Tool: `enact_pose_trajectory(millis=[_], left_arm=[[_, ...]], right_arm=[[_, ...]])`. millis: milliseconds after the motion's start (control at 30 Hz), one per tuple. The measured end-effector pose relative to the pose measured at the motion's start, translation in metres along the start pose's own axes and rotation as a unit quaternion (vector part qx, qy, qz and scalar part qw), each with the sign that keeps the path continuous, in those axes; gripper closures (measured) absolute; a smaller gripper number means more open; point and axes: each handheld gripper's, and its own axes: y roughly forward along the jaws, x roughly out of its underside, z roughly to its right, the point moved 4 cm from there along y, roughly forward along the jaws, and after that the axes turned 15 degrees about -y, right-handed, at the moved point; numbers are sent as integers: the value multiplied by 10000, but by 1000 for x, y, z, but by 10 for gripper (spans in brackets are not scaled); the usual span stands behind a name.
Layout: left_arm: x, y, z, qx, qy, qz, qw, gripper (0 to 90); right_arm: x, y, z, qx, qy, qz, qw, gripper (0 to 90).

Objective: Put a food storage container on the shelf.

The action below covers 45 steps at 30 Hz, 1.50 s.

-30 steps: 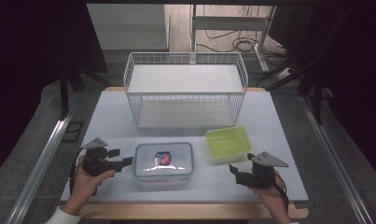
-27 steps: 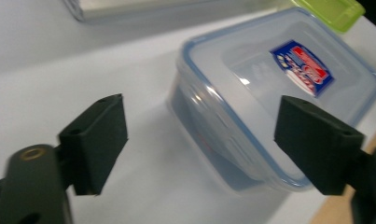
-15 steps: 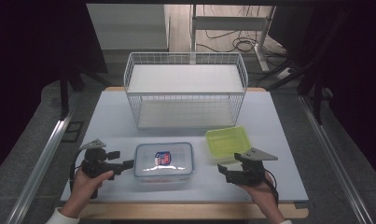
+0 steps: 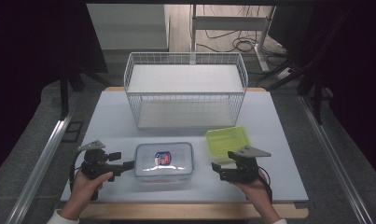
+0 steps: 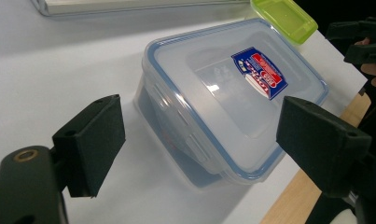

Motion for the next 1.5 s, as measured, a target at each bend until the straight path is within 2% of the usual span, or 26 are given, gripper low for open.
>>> enact_pose_trajectory(millis=[200, 467, 533, 667, 767, 833, 967, 1200, 1300, 1500], left_arm=[[0, 2, -3, 150, -207, -39, 9997, 153], [2, 16, -2, 138, -214, -222, 9994, 151], [3, 21, -3, 170, -286, -280, 9991, 152], [5, 33, -6, 385, -534, -502, 9966, 154], [6, 42, -7, 464, -619, -630, 9950, 154], [6, 47, -9, 569, -724, -747, 9930, 155], [7, 52, -11, 652, -802, -840, 9911, 158], [6, 54, -12, 743, -877, -875, 9895, 167], [5, 52, -12, 714, -842, -813, 9906, 192], [5, 51, -12, 682, -832, -773, 9912, 217]], right_arm=[[-6, 4, -8, -120, -52, 22, 9999, 184], [-8, 6, -8, -133, -55, 29, 9999, 185], [-9, 8, -10, -156, -49, 19, 9999, 185], [-14, 12, -17, -253, -89, 9, 9996, 184], [-18, 18, -23, -357, -165, -16, 9992, 185], [-21, 23, -27, -429, -175, -33, 9989, 184], [-26, 32, -34, -590, -197, -65, 9980, 184], [-29, 48, -42, -889, -68, -179, 9959, 181], [-29, 55, -44, -947, -10, -274, 9951, 181], [-26, 67, -45, -1126, 366, -449, 9919, 182]])
